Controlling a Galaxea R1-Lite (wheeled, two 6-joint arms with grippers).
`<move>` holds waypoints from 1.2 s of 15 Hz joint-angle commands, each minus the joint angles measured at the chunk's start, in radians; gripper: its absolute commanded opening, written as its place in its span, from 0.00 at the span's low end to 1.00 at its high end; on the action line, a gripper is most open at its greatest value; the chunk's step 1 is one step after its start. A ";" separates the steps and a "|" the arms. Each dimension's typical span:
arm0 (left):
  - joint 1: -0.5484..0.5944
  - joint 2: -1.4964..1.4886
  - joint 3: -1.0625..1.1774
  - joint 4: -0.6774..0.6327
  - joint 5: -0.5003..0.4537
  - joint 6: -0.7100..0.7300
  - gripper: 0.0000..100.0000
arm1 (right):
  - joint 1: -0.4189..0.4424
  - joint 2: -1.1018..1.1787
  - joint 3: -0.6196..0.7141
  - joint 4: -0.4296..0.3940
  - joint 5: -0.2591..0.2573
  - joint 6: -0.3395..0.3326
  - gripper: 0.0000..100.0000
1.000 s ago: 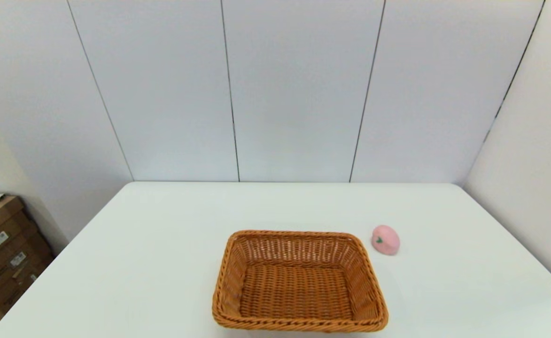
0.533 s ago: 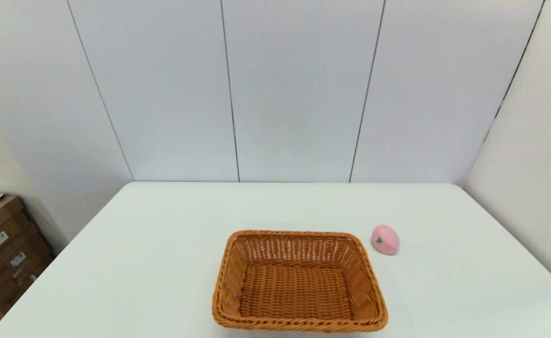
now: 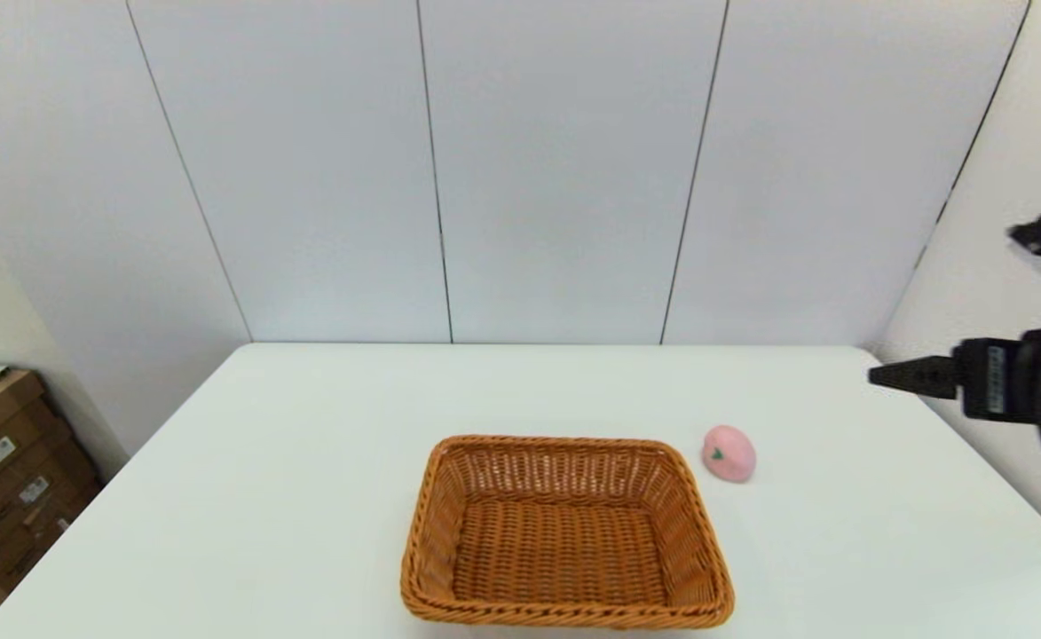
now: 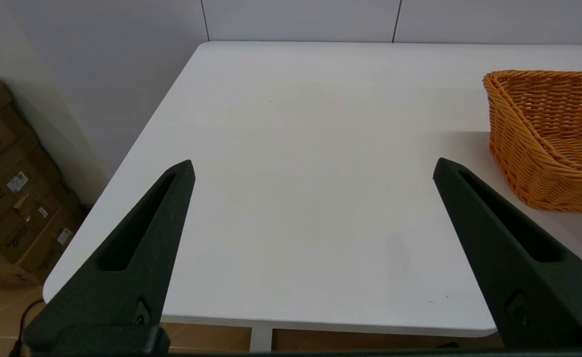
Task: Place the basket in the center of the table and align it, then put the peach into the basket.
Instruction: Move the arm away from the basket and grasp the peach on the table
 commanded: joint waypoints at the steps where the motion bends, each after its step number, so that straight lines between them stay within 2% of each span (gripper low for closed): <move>1: 0.000 0.000 0.000 0.000 0.001 0.000 1.00 | 0.147 0.512 -0.238 0.029 0.005 0.118 1.00; 4: 0.000 0.000 0.000 0.000 0.002 -0.028 1.00 | 0.171 0.670 -0.319 0.027 0.002 0.140 1.00; 8: 0.000 0.000 0.000 0.000 0.004 -0.034 1.00 | 0.166 0.795 -0.359 0.022 -0.002 0.143 1.00; 10: 0.000 0.000 -0.002 0.002 0.004 -0.033 1.00 | 0.134 0.820 -0.393 0.019 -0.003 0.181 1.00; 14: 0.000 0.000 -0.002 0.002 0.002 -0.031 1.00 | 0.061 0.828 -0.422 0.015 -0.015 0.174 1.00; 18: 0.000 0.000 -0.002 0.002 0.002 -0.031 1.00 | 0.064 0.875 -0.425 0.022 -0.023 0.172 1.00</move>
